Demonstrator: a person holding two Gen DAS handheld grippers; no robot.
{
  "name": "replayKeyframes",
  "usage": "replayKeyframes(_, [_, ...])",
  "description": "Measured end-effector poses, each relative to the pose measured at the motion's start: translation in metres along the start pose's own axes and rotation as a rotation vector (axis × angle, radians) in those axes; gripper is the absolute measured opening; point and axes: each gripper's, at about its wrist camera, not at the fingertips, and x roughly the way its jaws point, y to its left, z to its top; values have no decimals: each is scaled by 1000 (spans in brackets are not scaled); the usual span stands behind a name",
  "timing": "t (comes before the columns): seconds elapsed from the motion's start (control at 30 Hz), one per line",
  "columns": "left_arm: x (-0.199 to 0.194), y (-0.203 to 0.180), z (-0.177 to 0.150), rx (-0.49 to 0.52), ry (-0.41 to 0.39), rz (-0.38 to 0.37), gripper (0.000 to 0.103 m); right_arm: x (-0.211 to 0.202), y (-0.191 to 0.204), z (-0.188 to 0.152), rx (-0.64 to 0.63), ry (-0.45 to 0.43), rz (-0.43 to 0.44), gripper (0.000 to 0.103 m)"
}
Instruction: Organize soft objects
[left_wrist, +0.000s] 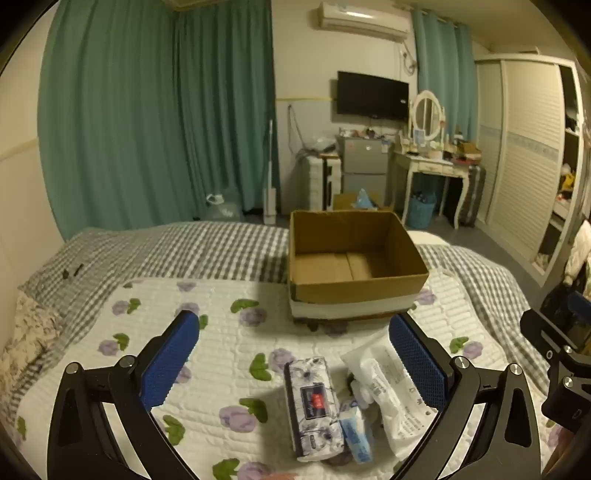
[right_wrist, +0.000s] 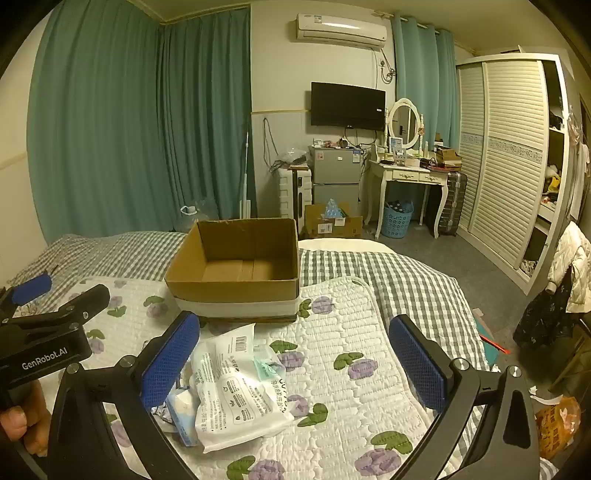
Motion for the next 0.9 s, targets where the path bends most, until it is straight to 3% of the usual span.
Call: replayKeyframes(0.9, [-1, 3, 0, 1, -2, 34, 103, -1, 5, 0, -5, 3, 0, 103])
